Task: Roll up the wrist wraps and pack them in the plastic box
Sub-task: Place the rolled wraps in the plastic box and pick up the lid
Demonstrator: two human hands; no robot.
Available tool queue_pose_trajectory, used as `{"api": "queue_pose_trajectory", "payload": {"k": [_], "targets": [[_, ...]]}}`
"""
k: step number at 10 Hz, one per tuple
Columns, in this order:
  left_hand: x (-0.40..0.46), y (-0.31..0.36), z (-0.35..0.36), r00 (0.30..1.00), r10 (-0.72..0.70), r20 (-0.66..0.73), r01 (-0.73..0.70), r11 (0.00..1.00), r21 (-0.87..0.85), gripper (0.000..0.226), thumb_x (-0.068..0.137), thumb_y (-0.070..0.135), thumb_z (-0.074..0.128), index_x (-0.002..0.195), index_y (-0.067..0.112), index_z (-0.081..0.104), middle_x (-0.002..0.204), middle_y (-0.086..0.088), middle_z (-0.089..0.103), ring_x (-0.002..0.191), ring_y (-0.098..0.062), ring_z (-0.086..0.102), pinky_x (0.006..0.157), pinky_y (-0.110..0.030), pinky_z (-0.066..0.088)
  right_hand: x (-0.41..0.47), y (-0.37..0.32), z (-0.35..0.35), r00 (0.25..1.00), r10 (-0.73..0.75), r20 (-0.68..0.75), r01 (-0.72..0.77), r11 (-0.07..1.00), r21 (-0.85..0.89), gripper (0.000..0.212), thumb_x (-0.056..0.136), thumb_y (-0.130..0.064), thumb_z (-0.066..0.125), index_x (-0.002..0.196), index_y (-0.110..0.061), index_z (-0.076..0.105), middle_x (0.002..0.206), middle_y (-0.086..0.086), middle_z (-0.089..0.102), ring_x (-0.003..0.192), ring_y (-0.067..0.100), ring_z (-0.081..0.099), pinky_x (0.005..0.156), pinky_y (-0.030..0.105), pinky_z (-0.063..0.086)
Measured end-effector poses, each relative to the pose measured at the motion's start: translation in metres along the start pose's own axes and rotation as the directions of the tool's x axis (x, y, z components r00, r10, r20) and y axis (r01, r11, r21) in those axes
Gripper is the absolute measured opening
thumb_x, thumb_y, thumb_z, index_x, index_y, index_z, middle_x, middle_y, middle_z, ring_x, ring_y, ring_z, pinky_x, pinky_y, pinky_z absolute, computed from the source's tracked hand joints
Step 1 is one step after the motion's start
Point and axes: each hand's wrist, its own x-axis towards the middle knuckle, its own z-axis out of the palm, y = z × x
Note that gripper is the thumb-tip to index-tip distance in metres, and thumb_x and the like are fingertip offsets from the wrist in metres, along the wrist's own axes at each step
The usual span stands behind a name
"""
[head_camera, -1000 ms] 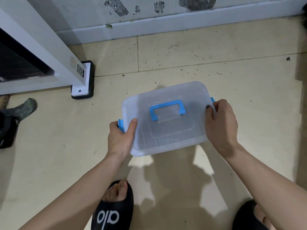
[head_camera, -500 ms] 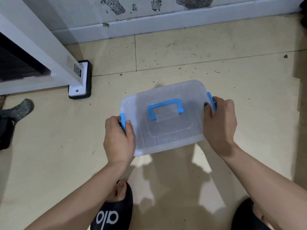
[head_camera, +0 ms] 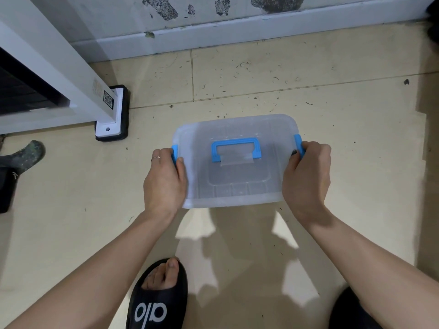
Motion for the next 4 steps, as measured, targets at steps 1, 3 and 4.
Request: {"api": "queue_pose_trajectory", "payload": {"k": [1,3,4], "targets": [[0.003,-0.001,0.0,1.0,0.025,0.009,-0.025,0.999,0.02,0.024,0.108,0.023,0.042,0.117,0.003,0.052,0.121,-0.013,0.053,0.087,-0.038,0.056,0.07,-0.043,0.043,-0.002,-0.001,0.001,1.0,-0.007,-0.009,0.007,1.0,-0.01,0.016,0.102,-0.01,0.042,0.111,-0.004,0.054,0.117,0.009,0.048,0.103,0.029,0.051,0.076,0.047,0.05],[0.018,0.006,-0.032,0.982,0.008,0.188,-0.033,0.991,0.132,0.05,0.1,0.051,0.052,0.134,0.016,0.044,0.129,-0.006,0.056,0.1,-0.031,0.063,0.083,-0.045,0.051,0.007,0.0,-0.012,0.997,-0.076,0.005,0.075,0.995,0.065,0.033,0.1,-0.02,0.052,0.129,-0.004,0.053,0.119,0.014,0.054,0.106,0.032,0.056,0.088,0.043,0.047],[0.03,0.041,-0.096,0.975,0.223,-0.017,-0.216,0.919,-0.331,0.048,0.089,0.038,0.069,0.13,0.022,0.048,0.115,0.004,0.061,0.095,-0.012,0.065,0.089,-0.038,0.057,0.043,-0.035,-0.06,0.991,-0.07,-0.118,0.11,0.921,0.374,0.027,0.097,-0.023,0.051,0.118,-0.009,0.059,0.092,-0.005,0.062,0.087,0.005,0.062,0.079,0.024,0.048]]}}
